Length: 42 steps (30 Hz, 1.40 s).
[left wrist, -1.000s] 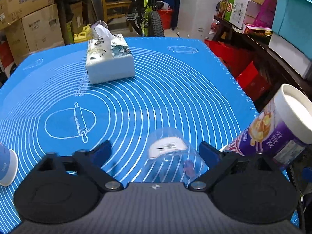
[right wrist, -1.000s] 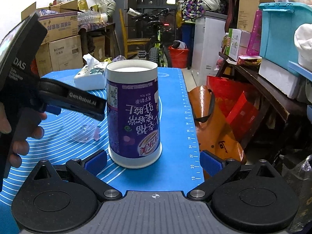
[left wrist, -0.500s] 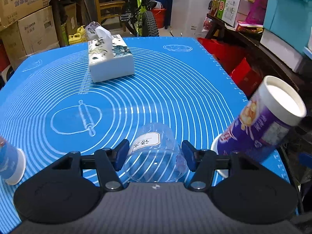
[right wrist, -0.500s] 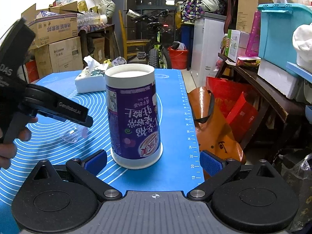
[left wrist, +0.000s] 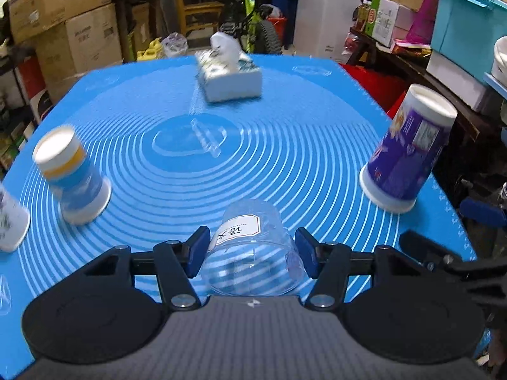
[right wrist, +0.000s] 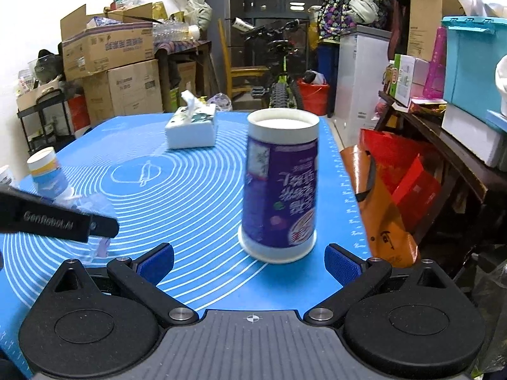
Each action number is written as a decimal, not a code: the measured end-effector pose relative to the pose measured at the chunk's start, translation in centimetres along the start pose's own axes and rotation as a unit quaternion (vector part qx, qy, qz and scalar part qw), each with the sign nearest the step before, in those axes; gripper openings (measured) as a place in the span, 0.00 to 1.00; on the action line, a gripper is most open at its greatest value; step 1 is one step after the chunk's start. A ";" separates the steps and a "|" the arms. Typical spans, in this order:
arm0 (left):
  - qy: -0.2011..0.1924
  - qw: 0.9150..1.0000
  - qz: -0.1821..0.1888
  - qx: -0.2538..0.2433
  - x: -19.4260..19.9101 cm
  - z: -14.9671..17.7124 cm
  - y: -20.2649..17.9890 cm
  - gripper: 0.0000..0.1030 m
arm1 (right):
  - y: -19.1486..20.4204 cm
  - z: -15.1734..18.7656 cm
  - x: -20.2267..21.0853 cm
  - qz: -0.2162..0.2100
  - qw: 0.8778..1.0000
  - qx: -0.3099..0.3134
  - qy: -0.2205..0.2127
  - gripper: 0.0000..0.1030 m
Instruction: Flip cup upside down
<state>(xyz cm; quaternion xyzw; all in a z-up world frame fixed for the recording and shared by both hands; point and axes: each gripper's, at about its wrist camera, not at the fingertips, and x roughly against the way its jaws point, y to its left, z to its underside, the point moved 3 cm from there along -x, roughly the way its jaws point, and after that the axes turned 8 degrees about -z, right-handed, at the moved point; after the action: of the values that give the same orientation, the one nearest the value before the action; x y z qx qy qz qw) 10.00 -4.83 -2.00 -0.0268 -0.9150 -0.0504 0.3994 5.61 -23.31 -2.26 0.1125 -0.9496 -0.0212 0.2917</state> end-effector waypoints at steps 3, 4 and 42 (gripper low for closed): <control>0.008 1.000 -0.004 0.002 -0.4 1.0 0.5 0.58 | 0.6 0.4 0.1 -0.003 1.000 0.001 0.004 0.98; 0.009 1.000 -0.005 0.002 -0.7 1.1 0.7 0.58 | 0.8 0.4 0.1 -0.003 1.000 0.001 0.004 0.98; -0.024 0.999 0.015 0.014 0.4 1.4 1.5 0.91 | 2.4 0.3 0.3 0.005 1.000 0.013 0.011 0.98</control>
<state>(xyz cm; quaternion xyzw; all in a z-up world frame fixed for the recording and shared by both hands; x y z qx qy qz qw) 8.89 -3.18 -2.56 -0.0362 -0.9245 -0.0305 0.3782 4.77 -21.09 -2.08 0.1122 -0.9472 -0.0061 0.3004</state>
